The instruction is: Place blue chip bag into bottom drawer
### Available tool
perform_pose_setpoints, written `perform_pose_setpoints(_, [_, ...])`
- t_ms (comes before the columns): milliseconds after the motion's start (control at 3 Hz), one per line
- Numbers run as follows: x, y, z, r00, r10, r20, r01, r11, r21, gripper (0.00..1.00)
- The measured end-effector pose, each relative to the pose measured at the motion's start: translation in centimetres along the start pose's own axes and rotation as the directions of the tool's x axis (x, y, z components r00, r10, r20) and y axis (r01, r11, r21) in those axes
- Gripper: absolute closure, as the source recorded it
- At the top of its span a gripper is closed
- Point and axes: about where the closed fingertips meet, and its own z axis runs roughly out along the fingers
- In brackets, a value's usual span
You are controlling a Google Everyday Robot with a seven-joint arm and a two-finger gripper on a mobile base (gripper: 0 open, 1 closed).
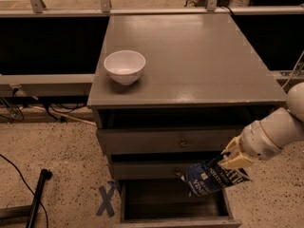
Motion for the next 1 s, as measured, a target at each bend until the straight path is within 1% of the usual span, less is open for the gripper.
perform_pose_setpoints(333, [-0.3,0.4,-0.4,0.997,-0.009,0.077,0.009,1.0,0.001,1.0])
perform_pose_setpoints(667, [2.2,0.1,2.4,0.965,0.023,0.262,-0.033,0.9989,0.032,1.0])
perform_pose_setpoints(1000, [5.0,-1.1,5.2,0.873,0.002,0.487,-0.072,0.9897,0.124,1.0])
